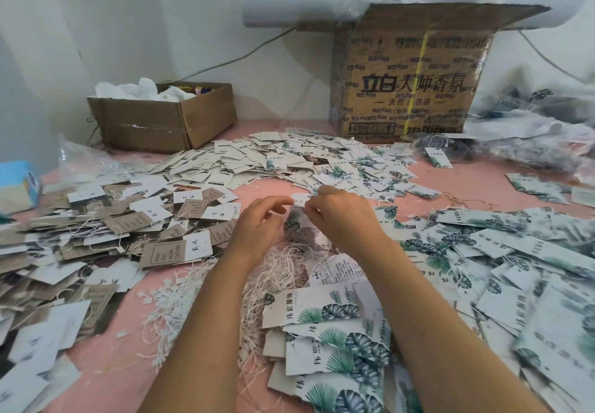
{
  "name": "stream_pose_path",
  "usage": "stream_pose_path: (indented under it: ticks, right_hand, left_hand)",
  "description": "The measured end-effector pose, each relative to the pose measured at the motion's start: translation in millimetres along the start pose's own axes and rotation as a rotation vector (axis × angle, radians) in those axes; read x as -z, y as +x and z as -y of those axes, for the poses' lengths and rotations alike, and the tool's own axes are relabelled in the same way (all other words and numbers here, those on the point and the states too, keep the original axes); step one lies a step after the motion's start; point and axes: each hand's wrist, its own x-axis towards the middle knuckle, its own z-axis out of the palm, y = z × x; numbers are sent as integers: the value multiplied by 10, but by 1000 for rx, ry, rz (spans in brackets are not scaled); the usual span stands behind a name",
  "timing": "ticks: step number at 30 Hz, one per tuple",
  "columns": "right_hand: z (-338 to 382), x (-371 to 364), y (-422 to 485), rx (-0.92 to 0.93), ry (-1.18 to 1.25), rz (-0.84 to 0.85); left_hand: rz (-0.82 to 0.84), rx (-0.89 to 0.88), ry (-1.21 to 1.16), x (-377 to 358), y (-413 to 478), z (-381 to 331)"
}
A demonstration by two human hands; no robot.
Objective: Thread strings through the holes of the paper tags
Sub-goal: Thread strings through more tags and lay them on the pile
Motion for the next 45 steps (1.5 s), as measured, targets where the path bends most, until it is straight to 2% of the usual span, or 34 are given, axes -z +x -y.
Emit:
stream_pose_path:
  ticks: [3,6,8,12,16,20,26,33,41,45]
  right_hand:
    - [11,39,-9,100,53,-163]
    - [13,91,-23,214,150,-147]
    - [10,116,-28,222,227,-152]
    - [-139,91,15,-66,222,-155]
    - [-356,-17,-9,-352,172,59]
    - [-413,-183,-76,-447,129,239]
    - [-486,-213,-103,-604,83,302]
    - [-492,-203,-134,-649,131,348]
    - [-448,-266,-81,-507,154,369]
    - [-452,-297,-83,-533,146,396]
  left_hand:
    - [-27,-13,-137,-5,-25,-72]
    - [-65,25,-231,-43,-29,-95]
    - [-82,67,-249,-66,-23,-82]
    - [-93,82,-219,-56,2,-29]
    - [-115,68,-127,-39,6,-8]
    - [-106,67,-118,-43,18,13]
    - [-101,67,-88,-43,19,19]
    - [-102,71,-90,-50,18,22]
    - [-96,73,-99,-68,19,37]
    - [-100,72,-122,-83,14,31]
